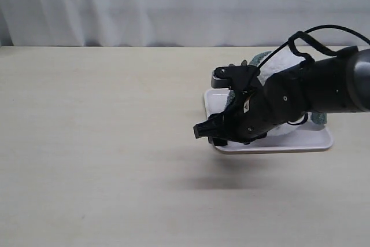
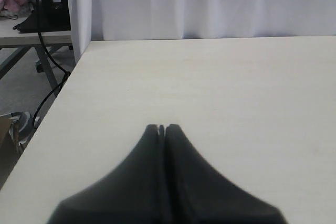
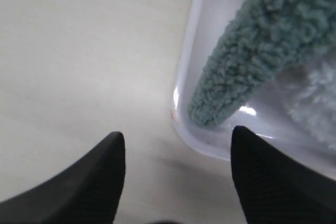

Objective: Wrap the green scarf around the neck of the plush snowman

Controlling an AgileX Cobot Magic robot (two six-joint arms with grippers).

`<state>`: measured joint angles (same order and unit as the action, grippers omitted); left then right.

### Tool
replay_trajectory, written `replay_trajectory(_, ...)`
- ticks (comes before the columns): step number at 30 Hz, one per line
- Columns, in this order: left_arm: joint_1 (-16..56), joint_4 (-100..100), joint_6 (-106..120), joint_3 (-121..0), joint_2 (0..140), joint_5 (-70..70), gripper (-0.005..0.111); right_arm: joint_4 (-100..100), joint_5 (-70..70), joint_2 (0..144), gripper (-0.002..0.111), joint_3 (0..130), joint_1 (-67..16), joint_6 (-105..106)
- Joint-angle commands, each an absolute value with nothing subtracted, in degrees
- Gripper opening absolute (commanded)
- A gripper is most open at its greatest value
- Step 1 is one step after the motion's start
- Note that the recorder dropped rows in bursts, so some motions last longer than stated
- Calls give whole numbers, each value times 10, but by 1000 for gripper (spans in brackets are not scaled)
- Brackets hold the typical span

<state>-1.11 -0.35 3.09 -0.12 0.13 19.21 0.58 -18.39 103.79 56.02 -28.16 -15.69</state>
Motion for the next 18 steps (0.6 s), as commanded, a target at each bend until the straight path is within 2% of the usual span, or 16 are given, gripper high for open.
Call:
replay_trajectory(1, -6, -6, 28, 0, 0, 185, 0, 11, -154, 1050, 57, 556, -279, -160)
replay_trajectory(18, -6, -6, 28, 0, 0, 185, 0, 9, -106, 1083, 57, 556, -249, -181)
